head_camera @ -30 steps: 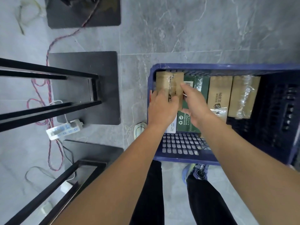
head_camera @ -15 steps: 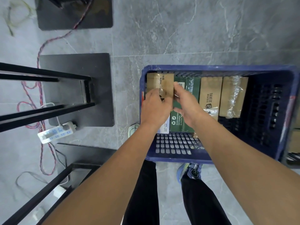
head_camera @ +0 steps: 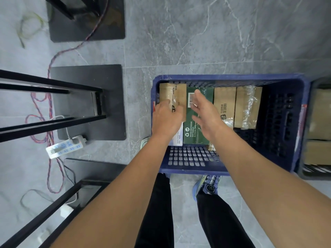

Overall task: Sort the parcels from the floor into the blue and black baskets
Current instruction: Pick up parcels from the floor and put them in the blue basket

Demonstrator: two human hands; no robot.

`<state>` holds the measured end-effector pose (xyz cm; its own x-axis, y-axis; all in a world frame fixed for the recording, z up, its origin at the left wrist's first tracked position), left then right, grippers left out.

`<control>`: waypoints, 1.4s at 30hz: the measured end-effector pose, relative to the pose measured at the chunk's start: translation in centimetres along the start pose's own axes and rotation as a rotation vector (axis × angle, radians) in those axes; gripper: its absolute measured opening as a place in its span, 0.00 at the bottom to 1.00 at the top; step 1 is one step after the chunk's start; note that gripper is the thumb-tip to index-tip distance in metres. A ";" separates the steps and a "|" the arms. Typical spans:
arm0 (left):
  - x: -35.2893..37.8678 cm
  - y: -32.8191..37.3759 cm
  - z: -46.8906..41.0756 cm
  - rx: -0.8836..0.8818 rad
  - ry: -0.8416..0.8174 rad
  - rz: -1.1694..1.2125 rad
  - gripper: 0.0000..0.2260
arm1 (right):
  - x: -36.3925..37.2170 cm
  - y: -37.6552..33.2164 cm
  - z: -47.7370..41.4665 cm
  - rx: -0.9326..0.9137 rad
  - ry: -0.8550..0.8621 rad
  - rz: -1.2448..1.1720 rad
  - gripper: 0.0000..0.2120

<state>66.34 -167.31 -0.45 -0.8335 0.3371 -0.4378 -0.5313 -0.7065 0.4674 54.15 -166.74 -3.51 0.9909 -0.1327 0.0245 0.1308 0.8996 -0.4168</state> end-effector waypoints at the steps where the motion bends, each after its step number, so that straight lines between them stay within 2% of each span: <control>1: -0.1 0.4 0.6 -0.001 0.005 0.017 0.27 | -0.4 -0.2 0.6 -0.010 0.006 -0.006 0.33; 6: -1.2 4.0 4.9 0.023 -0.016 0.165 0.26 | -3.1 -2.7 5.4 -0.173 0.008 -0.023 0.32; 12: -3.8 11.5 14.1 0.093 -0.047 0.263 0.29 | -7.1 -7.4 15.2 -0.289 0.019 -0.045 0.30; 24: -8.2 27.3 35.7 0.448 -0.139 0.231 0.26 | -16.2 -15.8 40.4 -0.553 0.152 -0.207 0.29; 29: -9.5 31.3 43.8 0.613 -0.224 0.160 0.26 | -18.0 -15.8 50.2 -0.656 0.274 -0.311 0.27; 34: -9.7 32.5 50.8 0.724 -0.389 0.081 0.25 | -18.9 -14.0 58.8 -0.747 0.429 -0.429 0.26; 42: -6.9 32.3 60.8 0.907 -0.637 -0.057 0.23 | -20.2 -7.0 70.4 -0.862 0.675 -0.596 0.27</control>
<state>45.70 -154.65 64.37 -0.5917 0.7966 -0.1238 -0.2683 -0.0498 0.9620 35.51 -141.06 62.88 0.5366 -0.8424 0.0492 0.2362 0.0939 -0.9672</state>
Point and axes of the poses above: each hand's wrist, its own z-axis away from the middle knuckle, its own x-axis out of the palm, y = z × x, the point moved 1 cm from there along -z, towards the middle knuckle, and after that the axes turned 3 degrees about z, right-handed, at the moved point
